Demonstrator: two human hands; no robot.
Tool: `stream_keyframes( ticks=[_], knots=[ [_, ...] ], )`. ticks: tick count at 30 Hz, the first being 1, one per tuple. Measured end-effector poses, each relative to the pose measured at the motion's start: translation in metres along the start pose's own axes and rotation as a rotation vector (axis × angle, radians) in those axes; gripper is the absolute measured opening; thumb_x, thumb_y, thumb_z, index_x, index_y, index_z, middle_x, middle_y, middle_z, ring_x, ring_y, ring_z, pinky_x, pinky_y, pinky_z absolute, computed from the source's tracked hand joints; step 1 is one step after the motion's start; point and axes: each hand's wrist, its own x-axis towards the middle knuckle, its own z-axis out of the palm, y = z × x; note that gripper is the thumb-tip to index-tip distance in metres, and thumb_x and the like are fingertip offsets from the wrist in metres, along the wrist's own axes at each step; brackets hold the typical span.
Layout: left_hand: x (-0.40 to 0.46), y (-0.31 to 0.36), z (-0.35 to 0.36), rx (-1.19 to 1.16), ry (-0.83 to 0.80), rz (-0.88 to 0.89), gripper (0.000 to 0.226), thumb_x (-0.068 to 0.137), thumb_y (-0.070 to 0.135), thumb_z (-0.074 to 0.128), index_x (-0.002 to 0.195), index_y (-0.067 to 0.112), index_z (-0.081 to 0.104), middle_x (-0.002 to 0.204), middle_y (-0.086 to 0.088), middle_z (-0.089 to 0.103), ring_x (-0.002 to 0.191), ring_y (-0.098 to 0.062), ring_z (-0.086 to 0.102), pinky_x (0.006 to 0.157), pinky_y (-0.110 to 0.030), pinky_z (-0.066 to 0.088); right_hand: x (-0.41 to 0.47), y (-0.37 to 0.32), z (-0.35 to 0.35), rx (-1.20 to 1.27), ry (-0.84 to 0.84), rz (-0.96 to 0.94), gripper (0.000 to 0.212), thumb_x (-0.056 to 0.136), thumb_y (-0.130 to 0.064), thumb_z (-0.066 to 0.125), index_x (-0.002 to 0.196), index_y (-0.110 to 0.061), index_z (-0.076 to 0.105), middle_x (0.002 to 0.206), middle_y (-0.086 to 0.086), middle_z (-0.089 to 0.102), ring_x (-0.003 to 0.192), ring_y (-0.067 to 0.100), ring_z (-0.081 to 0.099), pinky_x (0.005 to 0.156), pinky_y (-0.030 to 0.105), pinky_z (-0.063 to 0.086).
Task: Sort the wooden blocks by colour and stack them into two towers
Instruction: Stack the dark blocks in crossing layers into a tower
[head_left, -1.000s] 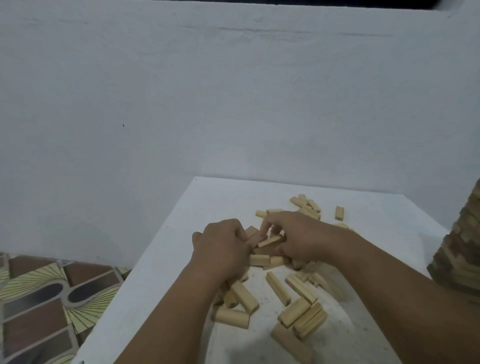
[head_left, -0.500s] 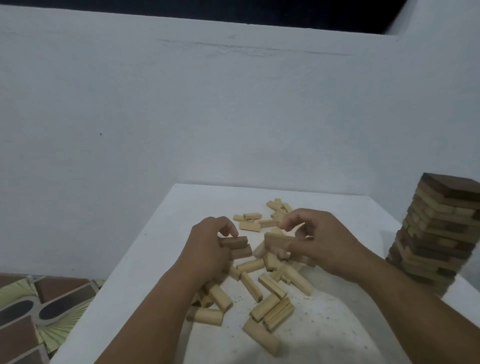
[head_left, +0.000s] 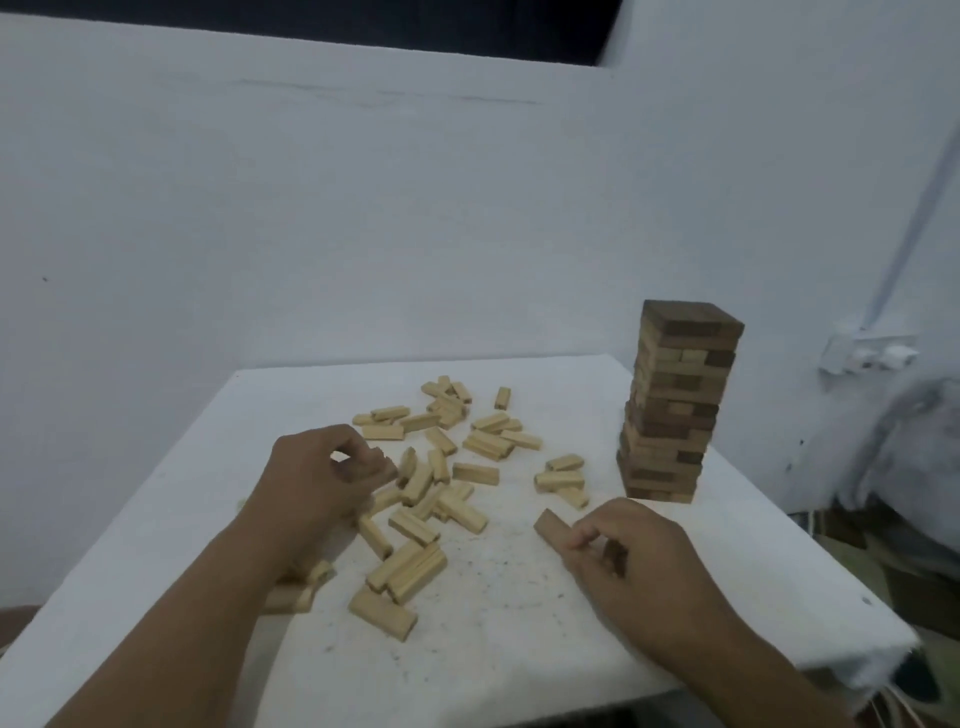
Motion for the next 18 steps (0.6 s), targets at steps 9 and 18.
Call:
stream_keyframes(
  ticks=[9, 18],
  knots=[
    [-0.047, 0.072, 0.038, -0.055, -0.015, 0.129, 0.015, 0.074, 0.036, 0.085, 0.074, 0.029, 0.072, 0.081, 0.026, 0.071, 0.071, 0.003, 0.067, 0.059, -0.007, 0.048, -0.009, 0.009, -0.016, -0.098, -0.035, 0.059, 0.016, 0.079, -0.043, 0.074, 0.087, -0.032, 0.066, 0.090, -0.019, 0.061, 0.081, -0.002, 0.056, 0.069, 0.010, 0.043],
    [-0.074, 0.100, 0.107, -0.062, -0.231, 0.070, 0.012, 0.083, 0.034, 0.073, 0.072, 0.031, 0.069, 0.080, 0.021, 0.072, 0.065, 0.000, 0.068, 0.065, -0.023, 0.055, -0.014, 0.014, -0.041, -0.059, -0.157, 0.173, 0.036, 0.057, -0.053, 0.086, 0.077, -0.030, 0.066, 0.079, -0.015, 0.065, 0.070, -0.004, 0.059, 0.057, 0.014, 0.042]
  ],
)
